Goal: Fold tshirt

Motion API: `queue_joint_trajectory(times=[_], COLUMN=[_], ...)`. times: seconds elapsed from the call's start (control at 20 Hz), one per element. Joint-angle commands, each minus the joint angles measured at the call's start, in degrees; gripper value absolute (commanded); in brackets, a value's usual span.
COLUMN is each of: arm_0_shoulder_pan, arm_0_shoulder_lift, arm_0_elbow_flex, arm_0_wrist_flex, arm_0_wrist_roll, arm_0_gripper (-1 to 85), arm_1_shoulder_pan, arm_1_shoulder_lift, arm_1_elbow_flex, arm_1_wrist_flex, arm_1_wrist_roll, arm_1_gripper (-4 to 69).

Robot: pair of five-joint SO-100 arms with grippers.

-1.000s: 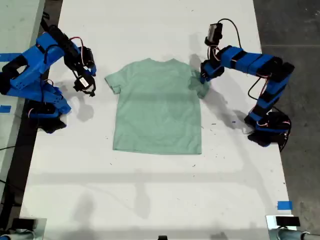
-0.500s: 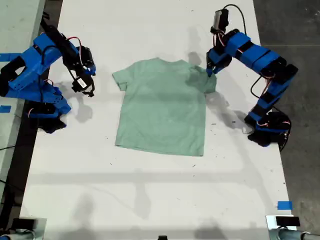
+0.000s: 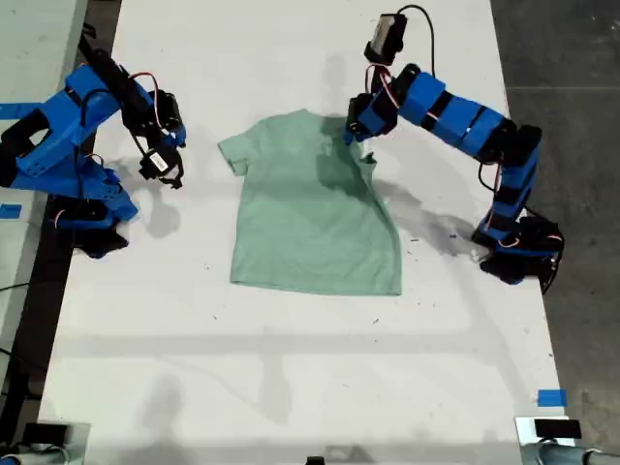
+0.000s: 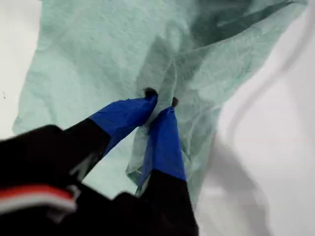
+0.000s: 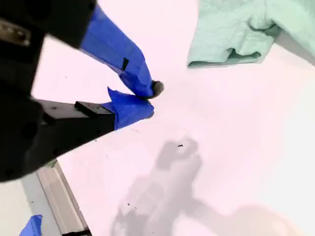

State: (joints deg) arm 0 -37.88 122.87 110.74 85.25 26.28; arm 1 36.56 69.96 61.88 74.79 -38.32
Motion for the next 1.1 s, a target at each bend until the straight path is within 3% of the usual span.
queue_joint_trajectory(times=[0.0, 0.2, 0.25, 0.3, 0.35, 0.4, 0.75, 1.05], arm_0_shoulder_pan=[1.1, 1.8, 1.9, 2.0, 2.1, 2.2, 2.4, 2.5], arm_0_shoulder_lift=[0.7, 0.0, 0.0, 0.0, 0.0, 0.0, 0.0, -3.1], arm_0_elbow_flex=[-0.4, -0.4, -0.4, -0.4, -0.4, -0.4, -0.4, -3.3], arm_0_wrist_flex=[-0.7, -1.3, -1.3, -1.3, -1.2, -1.2, -1.8, -2.5], arm_0_wrist_roll=[-0.7, -1.0, -1.0, -1.1, -1.1, -1.1, -1.2, -1.1], arm_0_gripper=[0.0, 0.0, 0.0, 0.0, 0.0, 0.0, 0.0, 0.0], arm_1_shoulder_pan=[-3.6, -4.8, -5.1, -5.1, -4.8, -4.6, -5.0, -8.4], arm_1_shoulder_lift=[-3.2, -14.0, -17.0, -20.0, -23.4, -24.6, 2.7, 22.4], arm_1_elbow_flex=[-4.6, -3.3, -4.4, -6.7, -11.7, -14.7, -6.1, 9.9], arm_1_wrist_flex=[-9.7, -23.0, -24.3, -23.1, -17.8, -13.0, 5.7, 7.6], arm_1_wrist_roll=[3.9, 5.4, 5.4, 5.4, 5.7, 5.4, 2.6, 3.5], arm_1_gripper=[-2.1, -0.3, 11.4, 32.0, 41.2, 43.3, 40.6, 39.4])
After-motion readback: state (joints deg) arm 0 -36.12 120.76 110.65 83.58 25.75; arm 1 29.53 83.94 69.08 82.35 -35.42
